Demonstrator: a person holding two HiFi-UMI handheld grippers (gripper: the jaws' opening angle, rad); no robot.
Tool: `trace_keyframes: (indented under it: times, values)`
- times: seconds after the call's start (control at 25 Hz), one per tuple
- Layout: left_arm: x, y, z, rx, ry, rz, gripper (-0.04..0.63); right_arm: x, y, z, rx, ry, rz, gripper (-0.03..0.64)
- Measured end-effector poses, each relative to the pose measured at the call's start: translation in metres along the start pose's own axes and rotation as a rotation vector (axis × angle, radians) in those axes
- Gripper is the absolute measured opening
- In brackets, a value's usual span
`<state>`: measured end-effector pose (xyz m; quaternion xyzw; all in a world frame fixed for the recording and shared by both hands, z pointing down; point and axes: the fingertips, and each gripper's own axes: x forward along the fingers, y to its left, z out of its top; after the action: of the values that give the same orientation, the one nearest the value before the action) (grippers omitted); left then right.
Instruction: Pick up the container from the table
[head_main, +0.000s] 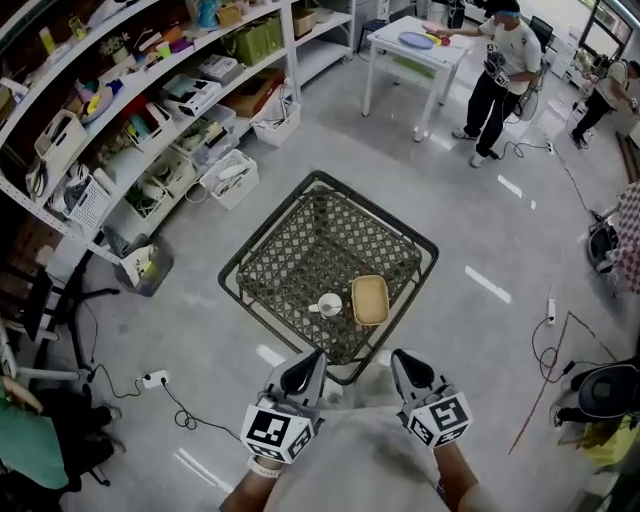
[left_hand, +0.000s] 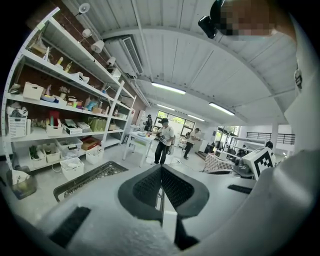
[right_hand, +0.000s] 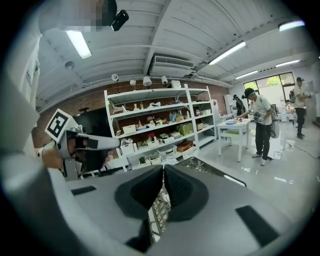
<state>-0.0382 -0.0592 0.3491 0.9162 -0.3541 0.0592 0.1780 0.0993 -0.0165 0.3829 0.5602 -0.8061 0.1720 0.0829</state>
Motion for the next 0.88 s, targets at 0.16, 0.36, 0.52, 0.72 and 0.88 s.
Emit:
trace_keyframes:
  times: [0.16,0.36,0.52,0.72,0.88]
  values:
    - [0.004,0.012,-0.006,-0.033,0.024,0.030,0.023,0.020,-0.011,-0.013,-0.045,0.052,-0.009,0.018]
    - [0.018,0.021,-0.016,-0.034,0.052,0.046,0.023,0.045,-0.022,-0.033,-0.082,0.110,0.032,0.018]
    - [0.029,0.021,-0.021,-0.023,0.084,0.047,0.023,0.064,-0.027,-0.054,-0.118,0.174,0.065,0.018]
    - [0.040,0.015,-0.033,-0.034,0.106,0.043,0.023,0.088,-0.041,-0.090,-0.135,0.254,0.098,0.018]
    - [0.046,0.015,-0.039,-0.046,0.142,0.039,0.023,0.109,-0.046,-0.114,-0.154,0.340,0.127,0.020]
